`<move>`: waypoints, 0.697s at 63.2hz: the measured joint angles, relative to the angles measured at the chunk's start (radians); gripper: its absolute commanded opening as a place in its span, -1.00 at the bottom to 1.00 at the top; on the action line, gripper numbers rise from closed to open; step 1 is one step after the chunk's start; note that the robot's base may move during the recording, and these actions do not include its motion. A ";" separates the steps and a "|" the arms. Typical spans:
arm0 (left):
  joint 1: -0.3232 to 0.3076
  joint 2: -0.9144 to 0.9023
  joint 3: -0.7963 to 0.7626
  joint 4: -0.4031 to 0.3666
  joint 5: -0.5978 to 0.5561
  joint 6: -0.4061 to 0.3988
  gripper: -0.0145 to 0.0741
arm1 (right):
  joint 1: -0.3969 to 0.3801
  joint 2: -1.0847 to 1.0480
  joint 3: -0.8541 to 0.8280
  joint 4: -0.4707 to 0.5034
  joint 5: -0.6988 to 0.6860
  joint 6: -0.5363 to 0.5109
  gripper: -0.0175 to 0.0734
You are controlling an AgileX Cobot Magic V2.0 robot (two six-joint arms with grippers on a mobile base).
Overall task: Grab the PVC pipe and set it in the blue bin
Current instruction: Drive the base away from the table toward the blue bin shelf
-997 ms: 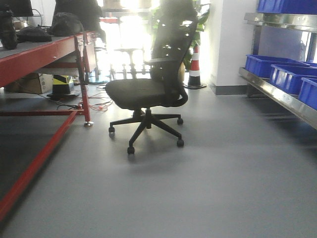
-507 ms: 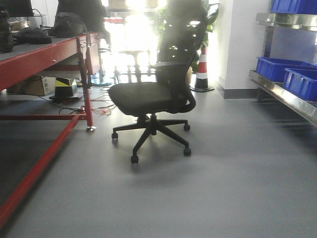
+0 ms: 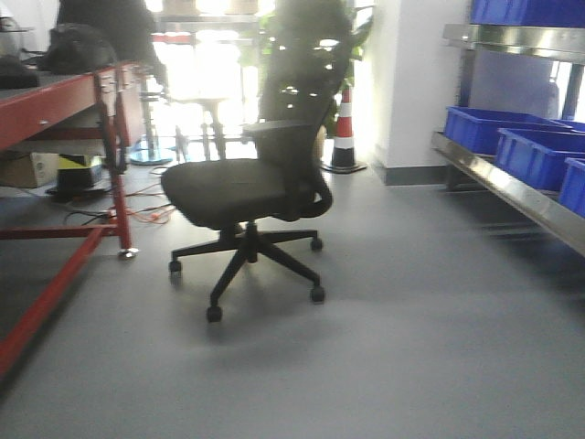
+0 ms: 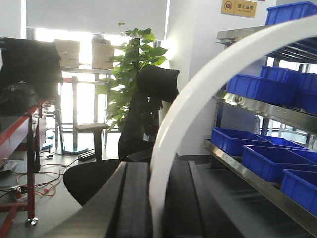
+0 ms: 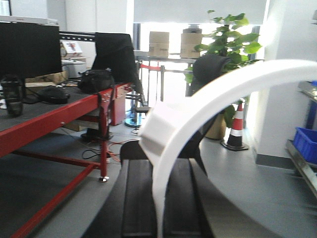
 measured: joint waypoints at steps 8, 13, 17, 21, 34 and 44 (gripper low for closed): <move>0.000 0.000 0.000 0.000 0.000 0.000 -0.92 | 0.000 0.000 0.000 0.000 0.000 0.000 -0.98; 0.000 0.000 0.000 0.000 0.000 0.000 -0.92 | 0.000 0.000 0.000 0.000 0.000 0.000 -0.98; 0.000 0.000 0.000 0.000 0.000 0.000 -0.92 | 0.000 0.000 0.000 0.000 0.000 0.000 -0.98; 0.000 0.000 0.000 0.000 0.000 0.000 -0.92 | 0.000 0.000 0.000 0.000 0.002 0.000 -0.98; 0.000 0.000 0.000 0.000 0.000 0.000 -0.92 | 0.000 0.000 0.000 0.000 0.002 0.000 -0.98; 0.000 0.000 0.000 0.000 0.000 0.000 -0.92 | 0.000 0.000 0.000 0.000 0.002 0.000 -0.98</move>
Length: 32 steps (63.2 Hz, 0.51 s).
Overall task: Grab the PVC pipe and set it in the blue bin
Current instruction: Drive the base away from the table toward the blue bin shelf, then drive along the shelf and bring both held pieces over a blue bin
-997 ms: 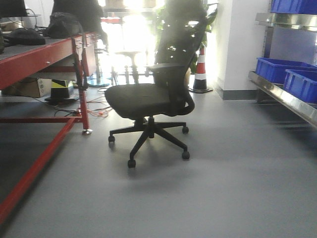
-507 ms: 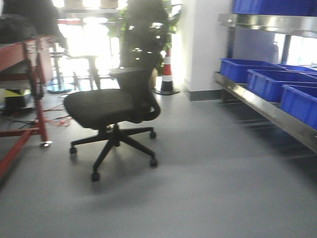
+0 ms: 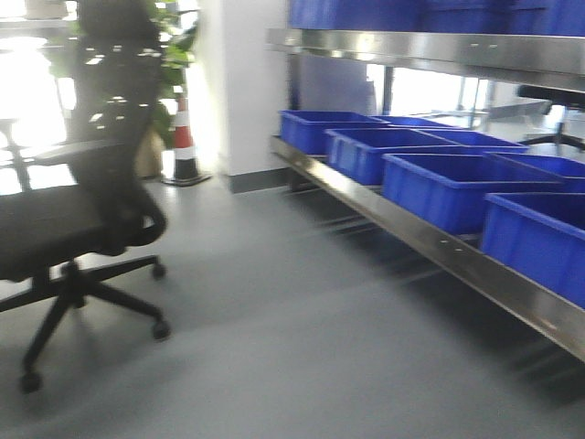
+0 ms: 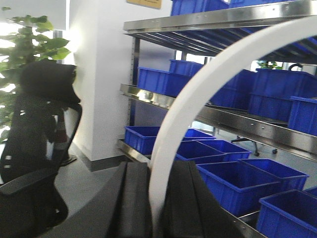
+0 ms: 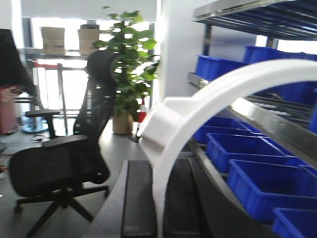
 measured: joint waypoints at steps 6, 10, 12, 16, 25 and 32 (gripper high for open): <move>0.000 0.000 0.000 0.000 0.000 0.000 -0.92 | 0.000 0.000 0.000 0.000 0.000 0.000 -0.98; 0.000 0.000 0.000 0.000 0.000 0.000 -0.92 | 0.000 0.000 0.000 0.000 0.000 0.000 -0.98; 0.000 0.000 0.000 0.000 0.000 0.000 -0.92 | 0.000 0.000 0.000 0.000 0.000 0.000 -0.98; 0.000 0.000 0.000 0.000 0.000 0.000 -0.92 | 0.000 0.000 0.000 0.000 0.000 0.000 -0.98; 0.000 0.000 0.000 0.000 0.000 0.000 -0.92 | 0.000 0.000 0.000 0.000 0.000 0.000 -0.98; 0.000 0.000 0.000 0.000 0.000 0.000 -0.92 | 0.000 0.000 0.000 0.000 0.000 0.000 -0.98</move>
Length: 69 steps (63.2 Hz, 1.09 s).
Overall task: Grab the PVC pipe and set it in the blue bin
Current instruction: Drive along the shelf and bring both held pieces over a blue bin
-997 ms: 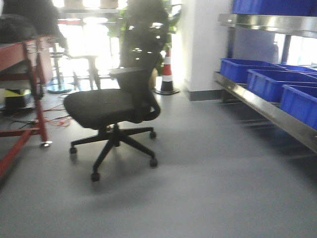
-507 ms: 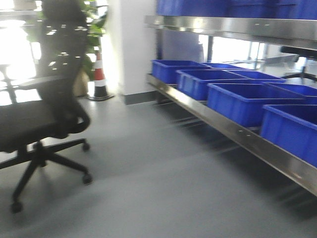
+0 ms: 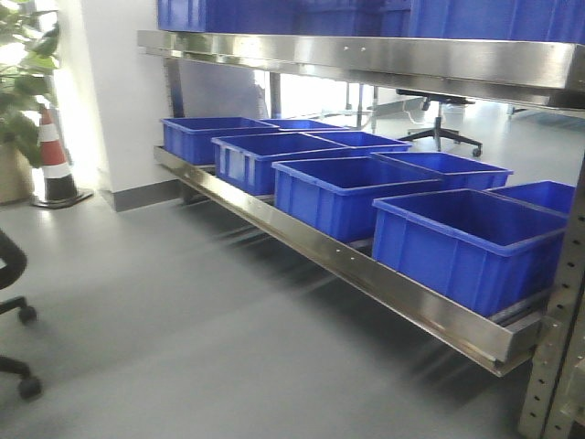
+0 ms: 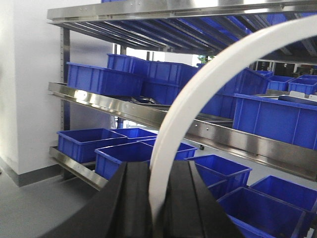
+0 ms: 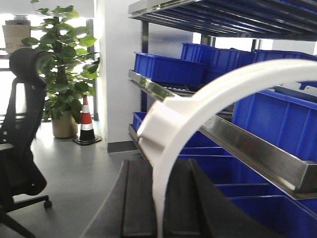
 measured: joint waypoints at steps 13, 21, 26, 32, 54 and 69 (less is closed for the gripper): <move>0.000 0.000 0.000 0.000 0.000 0.000 -0.92 | 0.000 0.000 0.000 0.000 0.000 0.000 -0.98; 0.000 0.000 0.000 0.000 0.000 0.000 -0.92 | 0.000 0.000 0.000 0.000 0.000 0.000 -0.98; 0.000 0.000 0.000 0.000 0.000 0.000 -0.92 | 0.000 0.000 0.000 0.000 0.000 0.000 -0.98; 0.000 0.000 0.000 0.000 0.000 0.000 -0.92 | 0.000 0.000 0.000 0.000 0.000 0.000 -0.98; 0.000 0.000 0.000 0.000 0.000 0.000 -0.92 | 0.000 0.000 0.000 0.000 0.000 0.000 -0.98; 0.000 0.000 0.000 0.000 0.000 0.000 -0.92 | 0.000 0.000 0.000 0.000 0.000 0.000 -0.98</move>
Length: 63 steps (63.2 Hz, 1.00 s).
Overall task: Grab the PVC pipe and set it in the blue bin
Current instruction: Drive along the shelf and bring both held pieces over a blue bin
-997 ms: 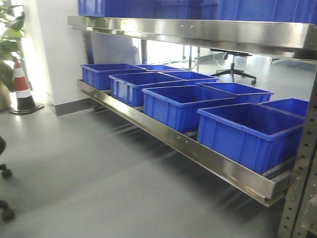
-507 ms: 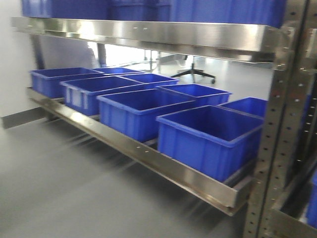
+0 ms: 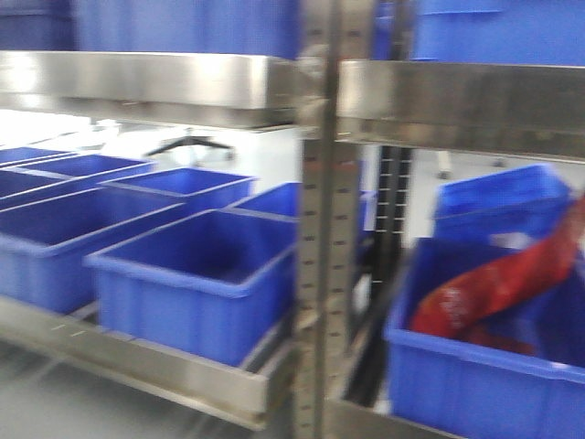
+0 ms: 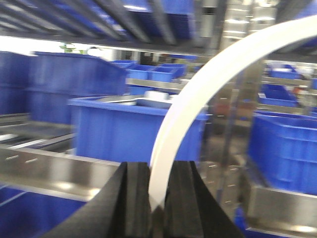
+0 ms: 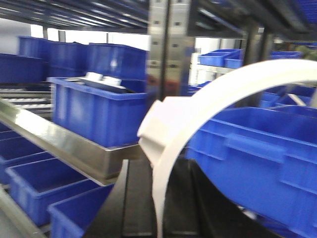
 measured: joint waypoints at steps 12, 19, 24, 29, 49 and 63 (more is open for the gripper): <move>0.000 0.000 0.000 0.000 0.000 0.000 -0.92 | 0.000 0.000 0.000 0.000 0.000 0.000 -0.98; 0.000 0.000 0.000 0.000 0.000 0.000 -0.92 | 0.000 0.000 0.000 0.000 0.000 0.000 -0.98; 0.000 0.000 0.000 0.000 0.000 0.000 -0.92 | 0.000 0.000 0.000 0.000 0.000 0.000 -0.98; 0.000 0.000 0.000 0.000 0.000 0.000 -0.92 | 0.000 0.000 0.000 0.000 0.000 0.000 -0.98; 0.000 0.000 0.000 0.000 0.000 0.000 -0.92 | 0.000 0.000 0.000 0.000 0.000 0.000 -0.98; 0.000 0.000 0.000 0.000 0.000 0.000 -0.92 | 0.000 0.000 0.000 0.000 0.000 0.000 -0.98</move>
